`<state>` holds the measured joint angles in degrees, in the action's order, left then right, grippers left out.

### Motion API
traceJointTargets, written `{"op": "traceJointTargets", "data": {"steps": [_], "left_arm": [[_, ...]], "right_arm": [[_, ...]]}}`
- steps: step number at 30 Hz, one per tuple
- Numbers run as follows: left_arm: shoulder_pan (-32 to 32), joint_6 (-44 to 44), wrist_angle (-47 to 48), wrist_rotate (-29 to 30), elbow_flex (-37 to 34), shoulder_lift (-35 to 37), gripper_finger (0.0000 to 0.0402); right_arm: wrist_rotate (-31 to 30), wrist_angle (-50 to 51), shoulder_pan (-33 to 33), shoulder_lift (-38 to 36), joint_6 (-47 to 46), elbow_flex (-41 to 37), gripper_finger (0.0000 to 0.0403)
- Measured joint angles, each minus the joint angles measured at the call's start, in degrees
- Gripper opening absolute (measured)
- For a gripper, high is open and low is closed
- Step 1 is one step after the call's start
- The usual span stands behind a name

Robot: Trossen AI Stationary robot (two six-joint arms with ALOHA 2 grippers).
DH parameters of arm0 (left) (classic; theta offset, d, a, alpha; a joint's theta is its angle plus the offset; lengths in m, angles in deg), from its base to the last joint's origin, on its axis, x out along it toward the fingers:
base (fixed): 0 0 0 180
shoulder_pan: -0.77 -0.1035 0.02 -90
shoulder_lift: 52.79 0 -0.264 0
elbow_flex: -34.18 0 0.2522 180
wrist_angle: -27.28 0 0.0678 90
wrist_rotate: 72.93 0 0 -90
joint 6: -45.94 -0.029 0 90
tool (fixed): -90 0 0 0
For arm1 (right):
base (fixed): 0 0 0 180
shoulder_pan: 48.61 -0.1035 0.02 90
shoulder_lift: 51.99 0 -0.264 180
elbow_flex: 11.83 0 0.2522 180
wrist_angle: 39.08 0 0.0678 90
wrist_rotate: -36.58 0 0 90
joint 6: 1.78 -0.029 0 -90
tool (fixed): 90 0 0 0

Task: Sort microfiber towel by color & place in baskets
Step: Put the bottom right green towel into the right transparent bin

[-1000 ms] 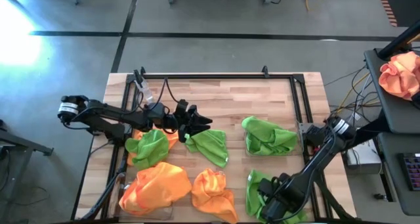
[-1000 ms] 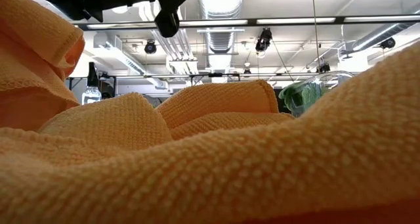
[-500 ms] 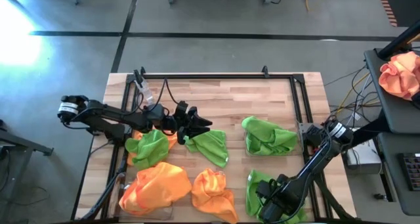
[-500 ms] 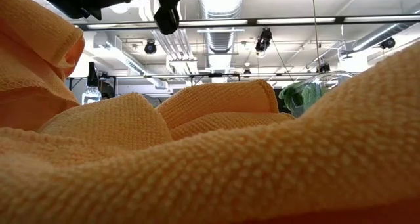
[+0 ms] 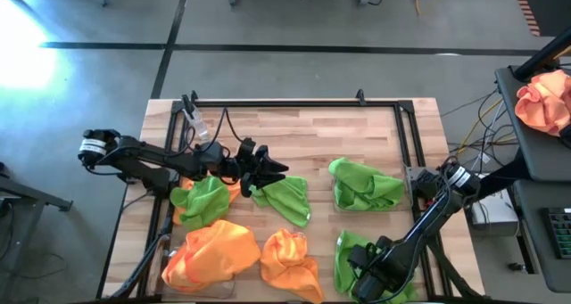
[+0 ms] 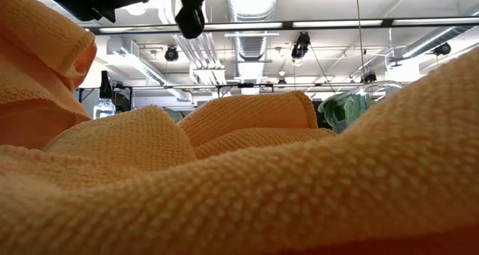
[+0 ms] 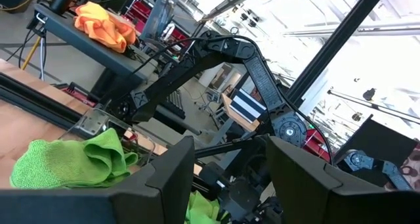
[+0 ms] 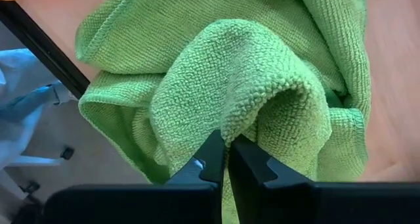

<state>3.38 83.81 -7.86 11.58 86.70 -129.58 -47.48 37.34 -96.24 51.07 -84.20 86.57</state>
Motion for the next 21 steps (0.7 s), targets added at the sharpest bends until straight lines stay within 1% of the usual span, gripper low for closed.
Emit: {"op": "traceJointTargets", "data": {"steps": [5, 9, 15, 21], "left_arm": [[0.0, 0.0, 0.0, 0.0, 0.0, 0.0, 0.0174], [0.0, 0.0, 0.0, 0.0, 0.0, 0.0, 0.0174], [0.0, 0.2, -0.1, 0.0, 0.0, 0.0, 0.0174], [0.0, 0.2, -0.2, 0.0, 0.0, 0.0, 0.0174]], "right_arm": [[0.0, 1.2, 1.1, -0.7, 0.9, 0.0, 0.0009], [-1.0, 6.7, 2.5, -2.0, 2.4, 1.4, 0.0009], [-6.4, 15.7, 4.2, -4.6, 3.8, 5.1, 0.0009], [-14.5, 23.1, 5.5, -7.3, 3.8, 10.9, 0.0009]]}}
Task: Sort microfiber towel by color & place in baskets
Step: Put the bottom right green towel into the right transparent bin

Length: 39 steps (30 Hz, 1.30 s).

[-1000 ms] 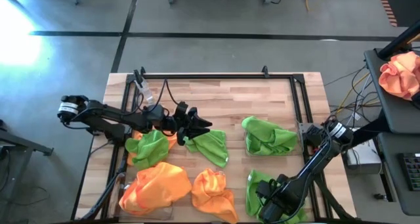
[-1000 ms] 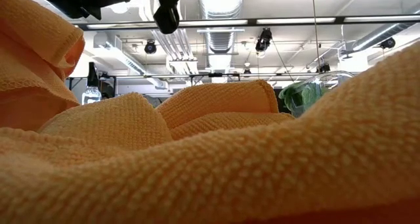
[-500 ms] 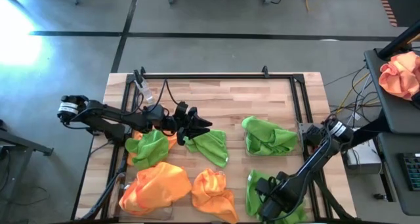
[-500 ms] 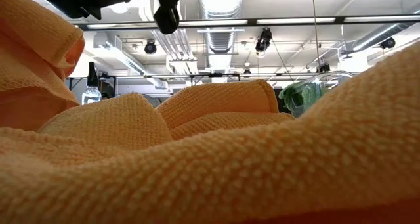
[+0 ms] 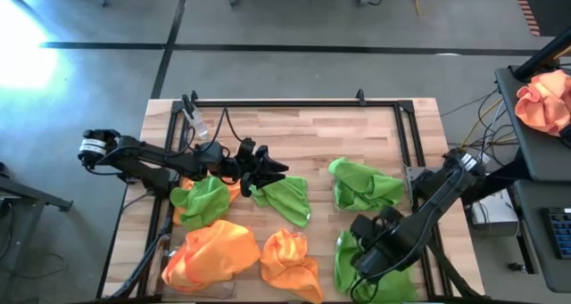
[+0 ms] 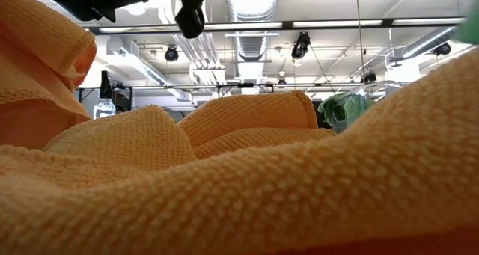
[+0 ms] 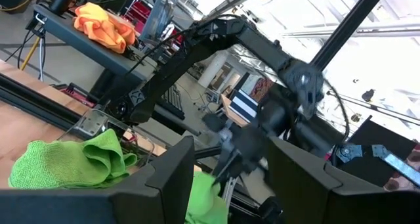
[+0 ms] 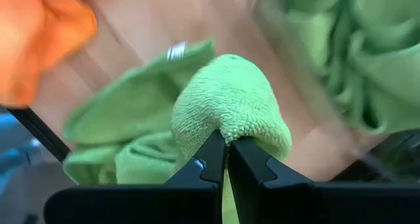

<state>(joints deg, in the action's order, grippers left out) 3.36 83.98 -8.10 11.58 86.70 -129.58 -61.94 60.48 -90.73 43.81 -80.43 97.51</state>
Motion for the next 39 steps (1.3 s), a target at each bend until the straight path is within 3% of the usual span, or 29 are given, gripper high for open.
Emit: {"op": "traceJointTargets", "data": {"steps": [12, 30, 39], "left_arm": [[0.0, 0.0, -0.3, 0.0, 0.0, 0.0, 0.0174], [-0.1, -1.1, -0.1, 0.0, 0.0, 0.0, 0.0174], [-0.5, -2.0, -0.1, 0.0, 0.0, 0.0, 0.0174]], "right_arm": [[-12.4, 4.2, 2.9, -1.2, 5.0, 9.9, 0.0009], [-15.8, 4.2, 11.4, -1.5, 20.9, 18.1, 0.0009], [-21.5, 4.2, 14.0, -5.3, 24.6, 20.5, 0.0009]]}}
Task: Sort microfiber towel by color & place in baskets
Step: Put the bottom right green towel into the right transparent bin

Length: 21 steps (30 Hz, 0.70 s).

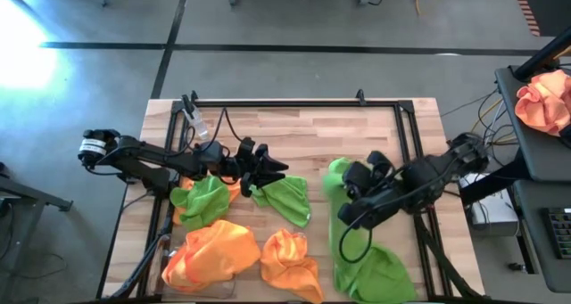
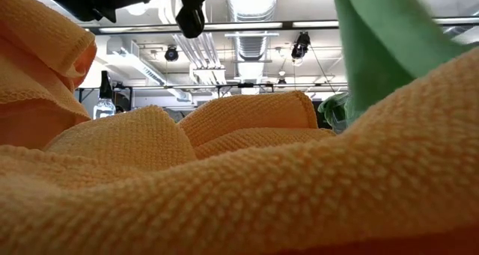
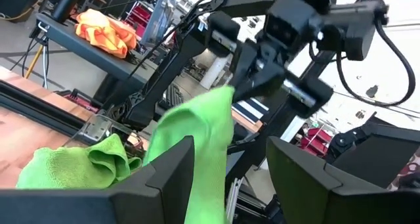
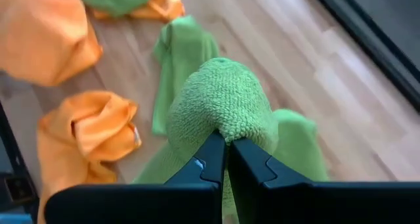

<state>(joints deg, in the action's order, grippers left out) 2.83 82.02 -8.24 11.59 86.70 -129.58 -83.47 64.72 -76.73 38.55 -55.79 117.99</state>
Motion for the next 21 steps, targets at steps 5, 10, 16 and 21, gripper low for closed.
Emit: {"op": "traceJointTargets", "data": {"steps": [5, 10, 16, 21], "left_arm": [[-0.8, -0.3, 0.0, 0.0, 0.0, 0.0, 0.0174], [-2.1, -1.1, 0.0, 0.0, 0.0, 0.0, 0.0174], [-4.1, -2.4, 0.0, 0.0, 0.0, 0.0, 0.0174], [-6.0, -2.5, 0.0, 0.0, 0.0, 0.0, 0.0174]], "right_arm": [[-2.7, 0.0, 1.3, -3.4, 0.8, -0.3, 0.0009], [-3.2, 0.0, 3.0, -6.9, 0.8, -2.3, 0.0009], [-3.1, 0.0, 5.8, -10.8, 0.5, -8.5, 0.0009], [-2.0, 0.0, 8.5, -14.6, -0.6, -15.2, 0.0009]]}}
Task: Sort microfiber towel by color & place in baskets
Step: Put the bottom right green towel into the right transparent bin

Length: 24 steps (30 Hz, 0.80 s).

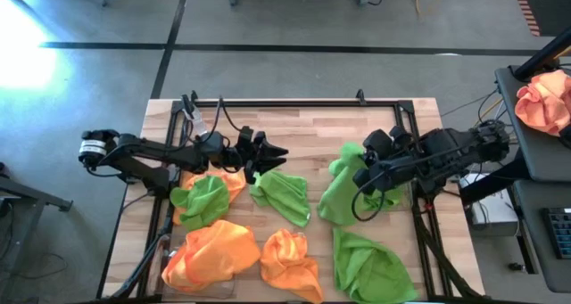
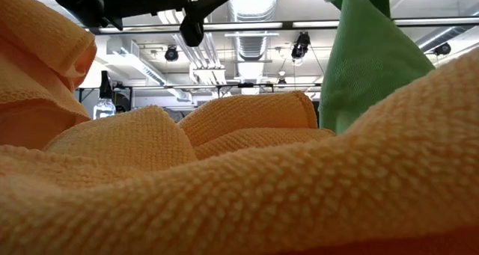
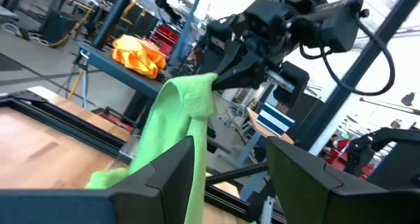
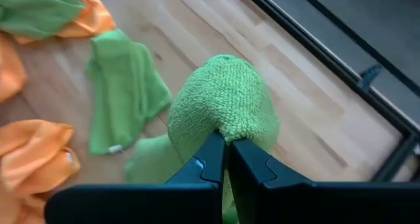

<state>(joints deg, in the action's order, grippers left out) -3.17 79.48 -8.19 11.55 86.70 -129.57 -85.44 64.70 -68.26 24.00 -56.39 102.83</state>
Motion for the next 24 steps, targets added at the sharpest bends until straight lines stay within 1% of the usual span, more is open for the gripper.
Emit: {"op": "traceJointTargets", "data": {"steps": [7, 15, 20, 24], "left_arm": [[-2.5, 0.2, 0.0, -2.6, 0.0, 0.0, 0.0174], [-3.2, 0.2, 0.0, -2.7, 0.0, 0.0, 0.0174], [-3.3, 0.2, 0.0, -2.7, 0.0, 0.0, 0.0174], [-3.3, 0.2, 0.0, -2.7, 0.0, 0.0, 0.0174]], "right_arm": [[2.3, 0.0, 3.2, -6.3, -3.0, -8.1, 0.0009], [6.3, 0.0, 5.6, -12.8, -7.2, -18.7, 0.0009], [10.2, 0.0, 6.1, -15.2, -10.1, -24.5, 0.0009], [14.8, 0.0, 6.1, -15.6, -11.8, -28.1, 0.0009]]}}
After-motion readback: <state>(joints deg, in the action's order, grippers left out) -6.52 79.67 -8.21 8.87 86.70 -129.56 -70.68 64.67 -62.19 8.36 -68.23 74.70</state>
